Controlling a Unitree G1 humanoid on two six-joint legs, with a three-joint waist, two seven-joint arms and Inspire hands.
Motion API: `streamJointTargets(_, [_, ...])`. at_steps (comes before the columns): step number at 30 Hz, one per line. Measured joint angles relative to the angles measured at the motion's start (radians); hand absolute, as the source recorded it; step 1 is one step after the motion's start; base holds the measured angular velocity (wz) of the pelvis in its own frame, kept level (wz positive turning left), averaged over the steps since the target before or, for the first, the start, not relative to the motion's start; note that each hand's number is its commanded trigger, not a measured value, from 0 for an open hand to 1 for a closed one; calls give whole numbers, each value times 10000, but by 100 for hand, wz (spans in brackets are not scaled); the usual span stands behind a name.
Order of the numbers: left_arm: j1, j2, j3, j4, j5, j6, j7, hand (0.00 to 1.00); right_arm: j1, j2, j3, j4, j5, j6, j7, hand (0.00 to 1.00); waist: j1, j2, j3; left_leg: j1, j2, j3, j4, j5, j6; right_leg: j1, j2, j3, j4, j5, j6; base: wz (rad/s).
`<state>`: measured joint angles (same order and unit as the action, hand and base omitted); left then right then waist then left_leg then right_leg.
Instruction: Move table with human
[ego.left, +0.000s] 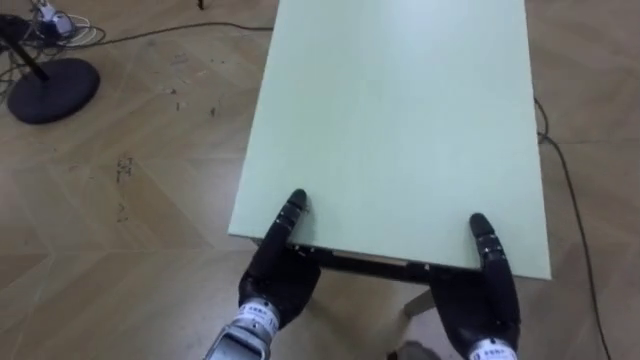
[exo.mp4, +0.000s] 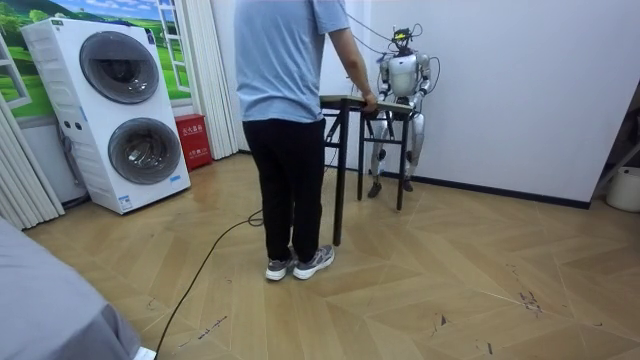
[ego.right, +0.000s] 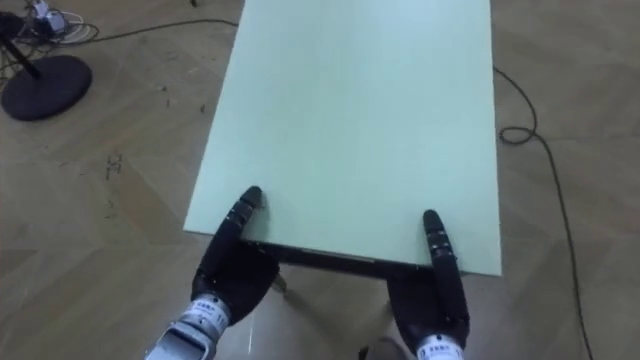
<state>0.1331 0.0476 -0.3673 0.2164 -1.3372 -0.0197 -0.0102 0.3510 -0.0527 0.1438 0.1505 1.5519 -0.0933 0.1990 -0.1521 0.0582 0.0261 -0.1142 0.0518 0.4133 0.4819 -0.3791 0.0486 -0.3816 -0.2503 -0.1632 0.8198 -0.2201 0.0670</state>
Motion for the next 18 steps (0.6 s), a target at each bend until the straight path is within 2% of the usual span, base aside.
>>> streamJointTargets(2, [8,-14,27,-32,100,0,0,100,-4,-142,208,2,196,-157,-34,100,438,10,-6,-35,-99,-82,-189,106,-34,274,279,-24,-967,-90,40,-49])
streamJointTargets(3, [20,-2,103,-105,176,-8,0,100,-19,-117,319,-2,247,-206,-33,100,737,-61,-20,-41,-137,-88,-397,242,-48,386,450,-59,-1621,-80,27,-55])
streamJointTargets(6, [26,119,199,-146,174,-51,-8,100,-97,-134,572,-1,337,-303,-58,100,1090,-145,-13,-149,-84,-212,-617,426,-56,666,780,-133,-2808,95,-138,-35])
streamJointTargets(9, [34,95,307,-192,452,-43,52,100,-77,-157,835,3,575,-491,-200,100,1205,-309,-13,-39,-10,-373,-839,614,-80,965,995,-225,-3451,416,-180,-3])
streamJointTargets(10, [39,123,340,-263,516,-43,125,100,-66,-149,989,5,581,-637,-223,100,1233,-318,-16,-67,75,-417,-871,655,-97,1096,1123,-301,-3760,582,-197,-3])
streamJointTargets(13, [319,275,450,-738,577,-39,218,100,-86,-35,1175,0,598,-724,-219,100,1283,-358,-15,-227,229,-435,-939,733,-128,1167,1342,-393,-4348,893,-250,-3])
streamJointTargets(15, [495,335,497,-922,577,-39,218,100,-93,-29,1321,0,598,-822,-215,100,1285,-366,-13,-249,246,-539,-940,741,-142,1214,1378,-468,-4443,917,-259,4])
streamJointTargets(18, [542,410,526,-1005,576,-41,217,100,-125,-35,1460,23,598,-943,-208,100,1296,-365,-12,-348,249,-867,-946,783,-185,1367,1373,-868,-4632,939,-293,23])
